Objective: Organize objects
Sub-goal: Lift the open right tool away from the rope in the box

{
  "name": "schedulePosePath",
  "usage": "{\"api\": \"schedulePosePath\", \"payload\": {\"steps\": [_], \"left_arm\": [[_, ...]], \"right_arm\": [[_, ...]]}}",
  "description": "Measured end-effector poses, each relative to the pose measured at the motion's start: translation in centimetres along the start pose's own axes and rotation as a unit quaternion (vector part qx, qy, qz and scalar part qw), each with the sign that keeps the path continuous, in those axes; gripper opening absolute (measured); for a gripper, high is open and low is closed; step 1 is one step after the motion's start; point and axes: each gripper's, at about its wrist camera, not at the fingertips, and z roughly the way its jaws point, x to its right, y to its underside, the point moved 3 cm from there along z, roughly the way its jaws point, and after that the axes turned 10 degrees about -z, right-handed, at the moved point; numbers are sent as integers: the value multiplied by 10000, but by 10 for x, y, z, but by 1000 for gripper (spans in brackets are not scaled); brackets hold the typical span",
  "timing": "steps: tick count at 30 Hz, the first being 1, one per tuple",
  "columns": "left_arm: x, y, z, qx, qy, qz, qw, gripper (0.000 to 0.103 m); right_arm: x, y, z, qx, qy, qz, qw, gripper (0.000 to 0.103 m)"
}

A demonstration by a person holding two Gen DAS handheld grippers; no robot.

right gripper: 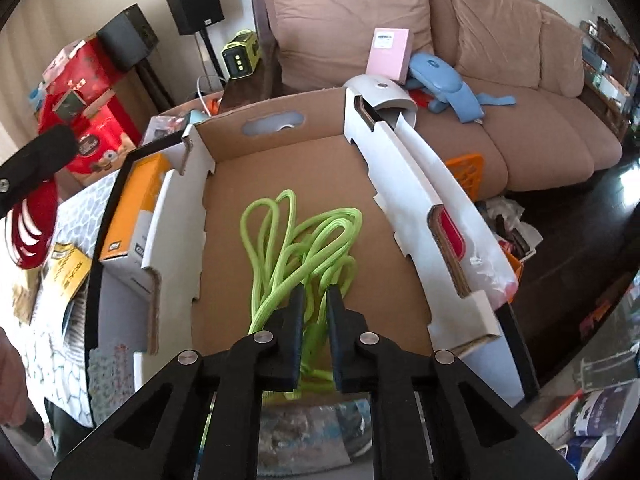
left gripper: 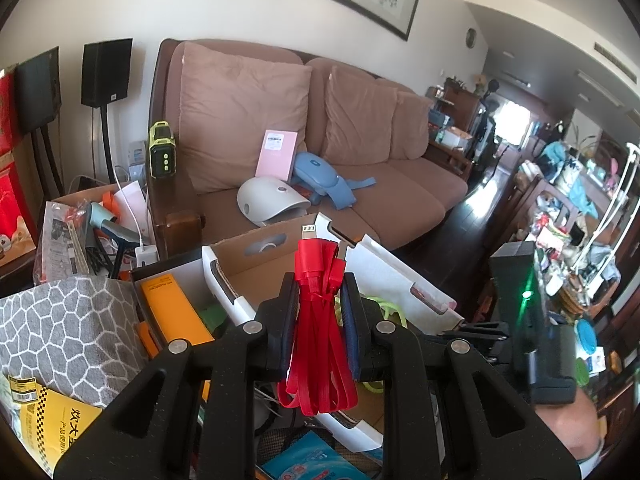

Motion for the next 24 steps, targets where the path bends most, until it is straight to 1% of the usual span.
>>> {"api": "schedulePosePath", "payload": {"steps": [4,9,13,15,18,20,21,24], "left_arm": [[-3,-1,0,-7,-13,-28,10000,19],[-5,0,-1,-10,-25,-46,10000,19],[-5,-2,-2,3,-31,-52,10000,19],[-6,-2,-1,2,-31,-56,10000,19],[-6,-2,-1,1,-36,-73,10000,19],[-8,-3,-2,-2,-41,-85,10000,19],[-8,-3,-2,-3,-45,-87,10000,19],[-11,-3,-3,0,-63,-94,9999,19]], "right_arm": [[-4,1,12,-173,488,-203,9985,8],[0,-1,11,-73,455,-129,9989,8],[4,-1,0,60,226,44,9997,12],[7,-3,-10,227,42,175,9996,13],[10,-5,-26,426,-229,334,9983,20],[14,-5,-37,510,-357,422,9972,21],[16,-5,-41,542,-391,500,9965,23],[22,-4,-54,601,-546,650,9946,23]]}}
